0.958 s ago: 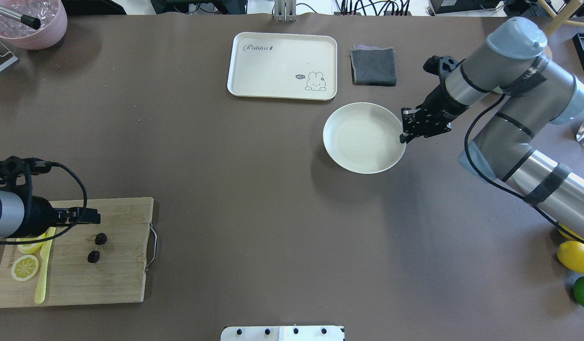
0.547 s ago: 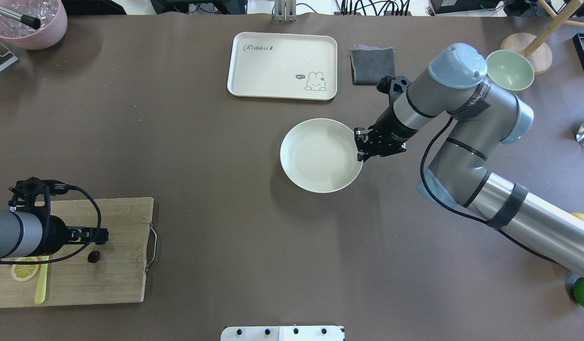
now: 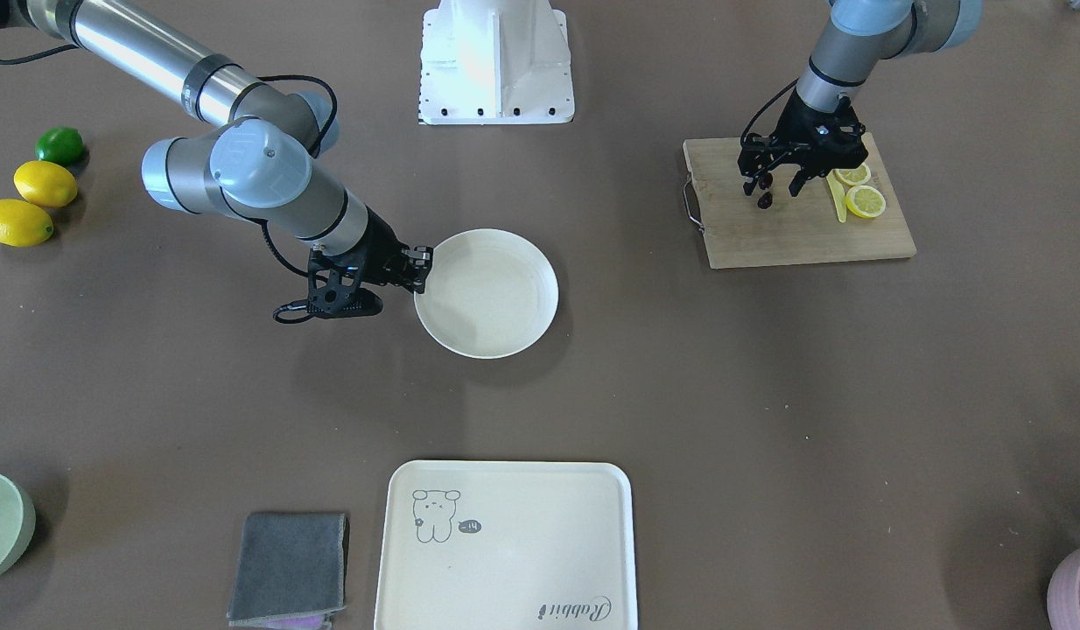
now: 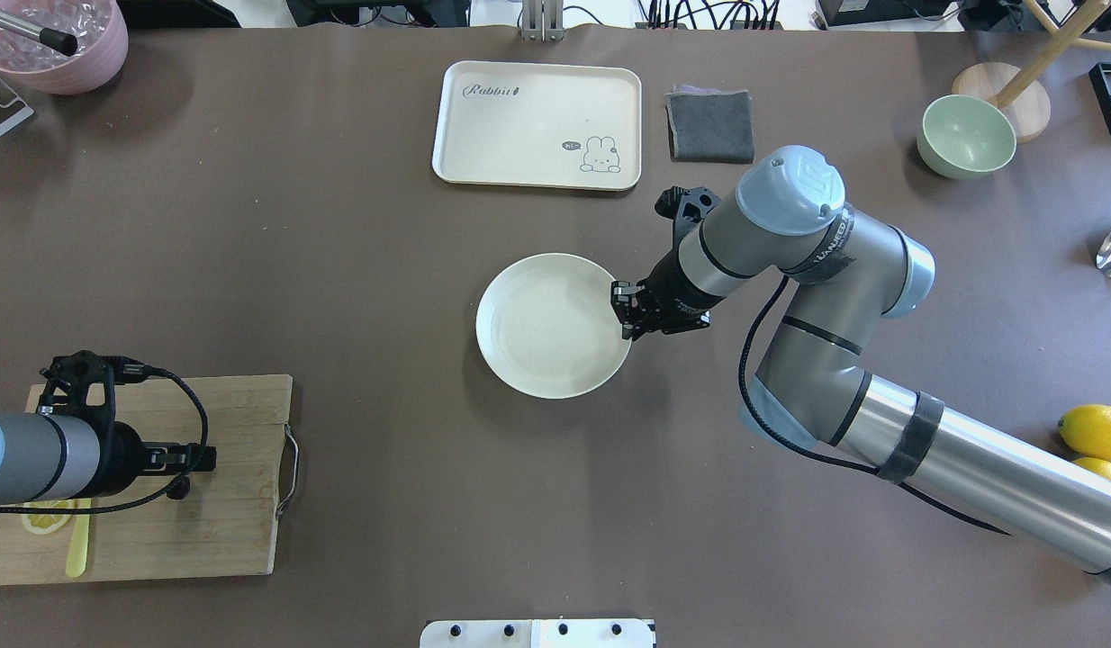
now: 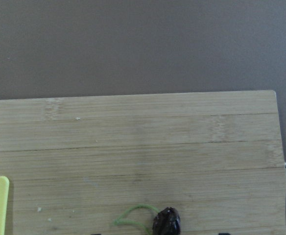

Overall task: Place red cherry on plate
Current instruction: 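Slide the white plate to table center with right gripper while left gripper grasps cherries, then release and withdraw the right gripper while the left gripper carries cherries toward the plate, then lower the two dark cherries onto the white plate and open the left gripper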

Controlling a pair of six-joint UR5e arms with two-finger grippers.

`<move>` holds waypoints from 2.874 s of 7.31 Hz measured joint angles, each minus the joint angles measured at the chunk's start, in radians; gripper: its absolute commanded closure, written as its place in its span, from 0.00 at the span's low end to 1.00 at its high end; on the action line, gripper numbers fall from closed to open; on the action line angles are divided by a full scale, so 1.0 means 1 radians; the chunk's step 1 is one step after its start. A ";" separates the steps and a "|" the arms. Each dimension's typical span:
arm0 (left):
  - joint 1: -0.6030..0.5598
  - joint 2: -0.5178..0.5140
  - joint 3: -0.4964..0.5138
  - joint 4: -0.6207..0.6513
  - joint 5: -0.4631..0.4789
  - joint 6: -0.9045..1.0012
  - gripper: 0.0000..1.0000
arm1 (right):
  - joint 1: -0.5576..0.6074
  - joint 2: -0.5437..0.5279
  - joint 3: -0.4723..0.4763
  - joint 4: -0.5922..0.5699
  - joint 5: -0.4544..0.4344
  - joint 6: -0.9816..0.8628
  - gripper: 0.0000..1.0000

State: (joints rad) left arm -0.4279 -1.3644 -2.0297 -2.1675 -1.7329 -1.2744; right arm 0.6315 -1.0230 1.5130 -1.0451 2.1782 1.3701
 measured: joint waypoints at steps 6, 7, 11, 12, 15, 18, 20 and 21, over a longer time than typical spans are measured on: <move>0.001 -0.014 0.022 -0.002 0.009 0.000 1.00 | -0.029 0.004 0.001 0.032 -0.052 0.034 0.00; 0.001 -0.016 0.021 -0.002 0.009 0.000 1.00 | -0.022 -0.001 0.004 0.046 -0.054 0.036 0.00; -0.011 -0.147 -0.007 0.066 -0.003 0.008 1.00 | 0.201 -0.067 0.061 0.068 0.133 0.002 0.00; -0.014 -0.281 -0.005 0.192 -0.004 0.007 1.00 | 0.306 -0.109 0.083 0.068 0.222 -0.055 0.00; -0.014 -0.719 0.094 0.545 -0.001 -0.026 1.00 | 0.551 -0.242 0.089 0.066 0.382 -0.313 0.00; -0.018 -0.928 0.310 0.530 0.004 -0.077 0.51 | 0.695 -0.353 0.059 0.066 0.459 -0.557 0.00; -0.023 -0.961 0.398 0.460 0.005 -0.080 0.03 | 0.752 -0.381 0.064 0.068 0.479 -0.578 0.00; -0.029 -0.965 0.410 0.449 0.010 -0.080 0.03 | 0.764 -0.390 0.063 0.069 0.478 -0.581 0.00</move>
State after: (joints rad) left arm -0.4574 -2.3296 -1.6195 -1.7183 -1.7229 -1.3544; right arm 1.3952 -1.4125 1.5760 -0.9760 2.6558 0.7892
